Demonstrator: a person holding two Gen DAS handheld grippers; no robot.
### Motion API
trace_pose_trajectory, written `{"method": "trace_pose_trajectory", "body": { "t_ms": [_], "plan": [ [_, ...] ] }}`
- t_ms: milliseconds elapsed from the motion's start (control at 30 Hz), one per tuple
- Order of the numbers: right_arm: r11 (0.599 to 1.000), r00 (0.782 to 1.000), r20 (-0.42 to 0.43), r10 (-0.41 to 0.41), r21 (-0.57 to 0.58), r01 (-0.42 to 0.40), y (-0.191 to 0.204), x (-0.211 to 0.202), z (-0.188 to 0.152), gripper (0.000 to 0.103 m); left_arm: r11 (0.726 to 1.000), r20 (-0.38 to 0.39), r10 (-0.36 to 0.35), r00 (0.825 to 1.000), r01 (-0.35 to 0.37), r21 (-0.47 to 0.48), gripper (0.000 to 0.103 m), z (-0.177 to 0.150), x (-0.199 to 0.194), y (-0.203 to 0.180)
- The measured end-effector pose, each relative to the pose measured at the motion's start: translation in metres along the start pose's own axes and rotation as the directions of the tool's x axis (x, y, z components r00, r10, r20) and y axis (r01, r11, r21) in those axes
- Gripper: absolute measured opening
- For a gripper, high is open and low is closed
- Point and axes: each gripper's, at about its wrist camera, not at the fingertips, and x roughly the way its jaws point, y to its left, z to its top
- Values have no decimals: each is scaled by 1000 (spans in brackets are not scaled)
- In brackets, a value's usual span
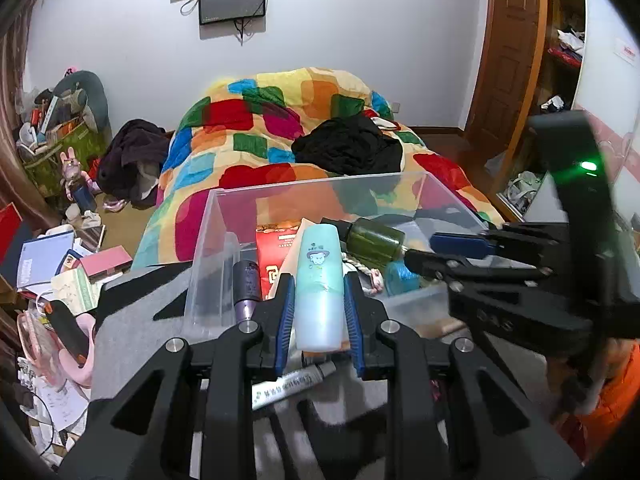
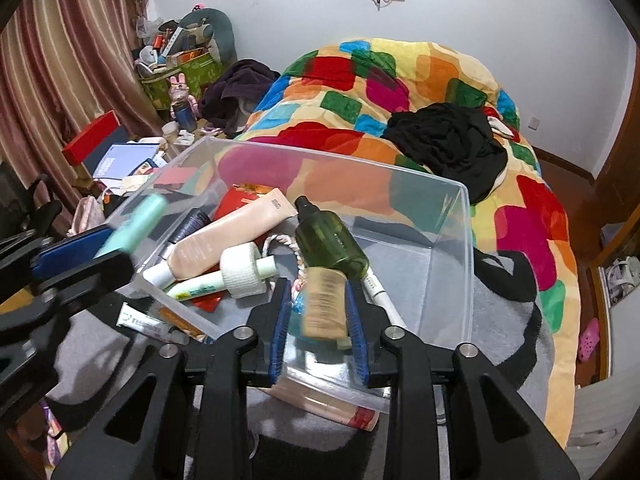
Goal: Organize objects
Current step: 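Carry the teal bottle and eraser into the clear box and release both, then grasp the white toothpaste tube with the left tool while the right tool grasps the pink keychain charm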
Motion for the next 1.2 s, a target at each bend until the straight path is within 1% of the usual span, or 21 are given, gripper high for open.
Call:
{"method": "trace_pose_trajectory", "body": {
  "t_ms": [67,200,333,433,600,667,700,733,767,800,867,933,1000,1067,1100,1167,1200],
  "plan": [
    [1000,1000,9,2,-3,-2,0,-3,0,34,1000,-10,-10,1000,10,-13,24,3,7,2],
    [1000,1000,20,1,-8,-1,1,-8,-2,39,1000,-22,-13,1000,13,-19,24,4,14,4],
    [1000,999,37,8,-7,-8,2,-17,-4,47,1000,-31,-13,999,13,-13,24,3,16,2],
    [1000,999,46,20,-6,-19,2,-25,-8,48,1000,-33,-18,999,17,-7,24,4,13,0],
    [1000,998,65,27,-12,-26,3,-41,-15,49,1000,-15,-14,1000,14,-4,24,4,-2,-1],
    [1000,997,75,26,-16,-25,4,-47,-18,53,1000,-8,-16,1000,16,-5,25,4,-9,0],
    [1000,996,82,24,-17,-23,4,-51,-20,55,1000,-3,-17,1000,17,-6,28,4,-13,1],
    [1000,996,91,23,-16,-22,5,-55,-22,60,1000,2,-14,1000,14,-6,30,4,-17,1],
    [1000,995,102,22,-13,-21,5,-59,-23,63,1000,9,-11,1000,11,-7,37,2,-21,2],
    [1000,994,108,24,-12,-23,5,-63,-25,63,1000,18,-8,1000,8,-7,44,0,-26,3],
    [999,993,115,31,-14,-30,7,-69,-28,63,1000,29,-4,1000,4,-4,52,-4,-33,4],
    [999,993,116,33,-18,-31,8,-72,-30,63,1000,31,4,1000,-4,4,56,-9,-39,5],
    [999,993,114,36,-20,-34,10,-75,-35,63,1000,24,8,1000,-8,9,63,-16,-41,7],
    [999,993,104,50,-17,-48,12,-75,-41,64,1000,-5,6,1000,-6,9,67,-26,-39,11],
    [998,994,99,54,-16,-53,12,-74,-43,65,1000,-20,9,1000,-9,10,67,-30,-36,13],
    [998,995,84,60,-19,-58,15,-71,-51,72,1000,-54,22,998,-22,13,67,-39,-29,17],
    [998,995,77,58,-21,-57,16,-69,-53,73,999,-78,34,996,-33,14,67,-46,-23,20]
  ]
}}
